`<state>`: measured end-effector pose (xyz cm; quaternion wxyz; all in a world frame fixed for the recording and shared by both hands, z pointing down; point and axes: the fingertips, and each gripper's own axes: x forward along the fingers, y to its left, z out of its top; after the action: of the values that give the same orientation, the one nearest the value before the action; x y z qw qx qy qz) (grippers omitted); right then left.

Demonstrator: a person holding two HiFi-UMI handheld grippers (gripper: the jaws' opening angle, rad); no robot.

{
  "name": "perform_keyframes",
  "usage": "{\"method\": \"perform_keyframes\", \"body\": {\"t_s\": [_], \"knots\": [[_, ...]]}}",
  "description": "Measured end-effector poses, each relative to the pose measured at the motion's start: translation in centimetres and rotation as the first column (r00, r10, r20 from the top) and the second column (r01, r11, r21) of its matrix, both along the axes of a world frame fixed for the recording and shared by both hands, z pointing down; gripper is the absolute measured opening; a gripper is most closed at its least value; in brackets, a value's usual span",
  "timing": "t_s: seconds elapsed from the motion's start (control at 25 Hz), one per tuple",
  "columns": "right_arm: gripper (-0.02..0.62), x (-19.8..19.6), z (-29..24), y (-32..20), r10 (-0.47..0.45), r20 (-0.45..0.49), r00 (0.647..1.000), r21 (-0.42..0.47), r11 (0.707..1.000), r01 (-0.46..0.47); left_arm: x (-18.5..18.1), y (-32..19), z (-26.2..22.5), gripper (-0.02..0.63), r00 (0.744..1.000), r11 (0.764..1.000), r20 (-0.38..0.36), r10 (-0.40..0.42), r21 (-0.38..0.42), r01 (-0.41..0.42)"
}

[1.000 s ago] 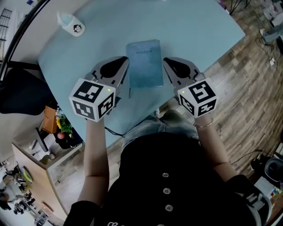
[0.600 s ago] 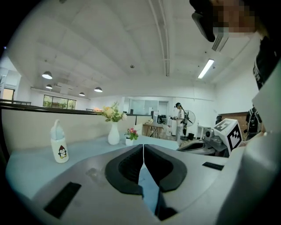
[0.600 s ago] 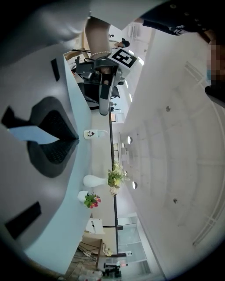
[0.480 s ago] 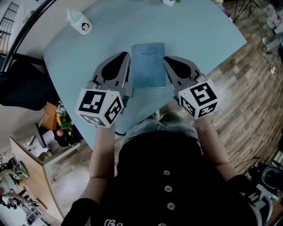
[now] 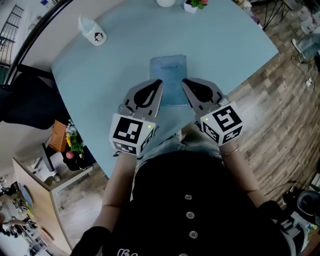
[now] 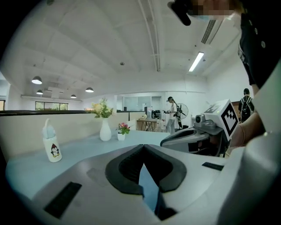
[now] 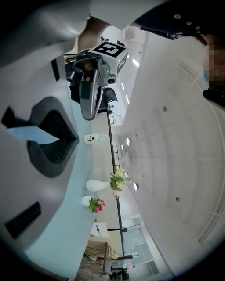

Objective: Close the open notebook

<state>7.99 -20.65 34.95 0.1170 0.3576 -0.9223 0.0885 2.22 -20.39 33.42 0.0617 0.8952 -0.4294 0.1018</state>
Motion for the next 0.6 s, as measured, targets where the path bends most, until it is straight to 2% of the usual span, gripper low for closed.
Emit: {"method": "perform_keyframes", "body": {"t_s": [0.28, 0.6], "knots": [[0.002, 0.0, 1.7, 0.9, -0.018, -0.029, 0.999, -0.037, 0.999, 0.017, 0.3, 0.5, 1.7, 0.014, 1.0, 0.999, -0.004, -0.027, -0.044, 0.027], [0.002, 0.0, 3.5, 1.3, -0.022, -0.07, 0.997, -0.059, 0.998, 0.018, 0.4, 1.0, 3.7, 0.014, 0.997, 0.993, 0.03, -0.075, -0.087, 0.077]]}}
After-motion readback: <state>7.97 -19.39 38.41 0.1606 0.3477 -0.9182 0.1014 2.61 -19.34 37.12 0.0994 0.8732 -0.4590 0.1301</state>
